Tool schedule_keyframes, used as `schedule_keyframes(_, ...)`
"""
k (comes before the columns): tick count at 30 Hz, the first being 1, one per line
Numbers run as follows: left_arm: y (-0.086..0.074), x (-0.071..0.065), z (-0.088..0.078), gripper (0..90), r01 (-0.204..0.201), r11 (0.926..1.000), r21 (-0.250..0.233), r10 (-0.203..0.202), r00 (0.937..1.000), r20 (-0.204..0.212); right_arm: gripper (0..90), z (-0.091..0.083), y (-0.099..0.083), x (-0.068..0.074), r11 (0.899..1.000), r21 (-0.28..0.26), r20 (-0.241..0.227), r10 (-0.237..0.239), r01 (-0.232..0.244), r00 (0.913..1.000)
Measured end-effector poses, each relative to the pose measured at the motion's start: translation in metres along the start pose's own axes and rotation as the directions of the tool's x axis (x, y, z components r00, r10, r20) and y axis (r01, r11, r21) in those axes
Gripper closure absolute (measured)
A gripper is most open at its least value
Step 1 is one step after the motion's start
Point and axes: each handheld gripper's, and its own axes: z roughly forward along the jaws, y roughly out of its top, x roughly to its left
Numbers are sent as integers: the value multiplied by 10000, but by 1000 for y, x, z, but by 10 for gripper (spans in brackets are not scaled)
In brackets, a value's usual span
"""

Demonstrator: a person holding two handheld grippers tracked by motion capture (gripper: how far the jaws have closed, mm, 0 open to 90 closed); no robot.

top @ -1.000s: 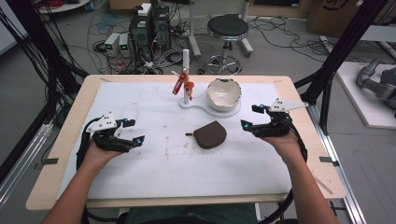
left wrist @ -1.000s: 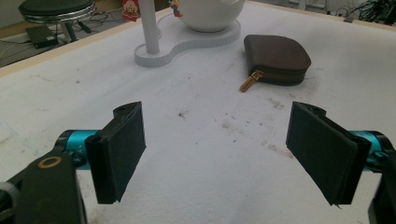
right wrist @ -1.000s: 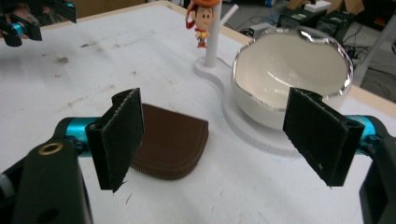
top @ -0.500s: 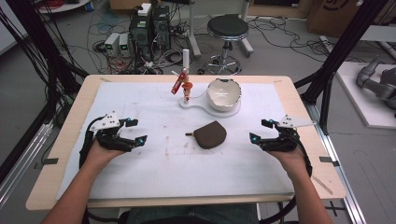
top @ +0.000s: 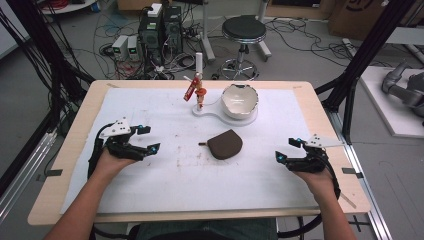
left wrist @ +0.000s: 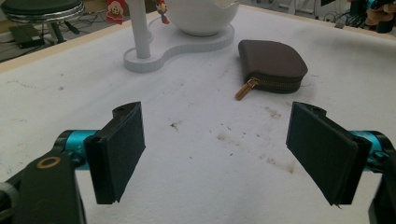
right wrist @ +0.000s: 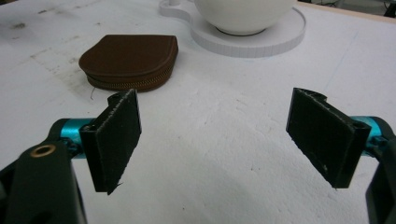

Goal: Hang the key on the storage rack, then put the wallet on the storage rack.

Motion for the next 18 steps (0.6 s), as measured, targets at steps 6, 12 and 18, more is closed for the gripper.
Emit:
schedule_keyframes(6, 1, -5, 1, 194, -194, 9998, 99, 194, 9998, 52, 181, 3, 3, 1, 9999, -21, 38, -130, 130, 9999)
schedule_keyframes(12, 2, -8, 6, 194, -333, 9990, 297, 328, 9993, 188, 181, 6, 6, 5, 9995, 87, 21, -290, 290, 9996)
schedule_keyframes(18, 4, -10, 17, 194, -388, 9986, 370, 372, 9983, 438, 181, 5, 6, 6, 9996, 64, 11, -271, 271, 9996)
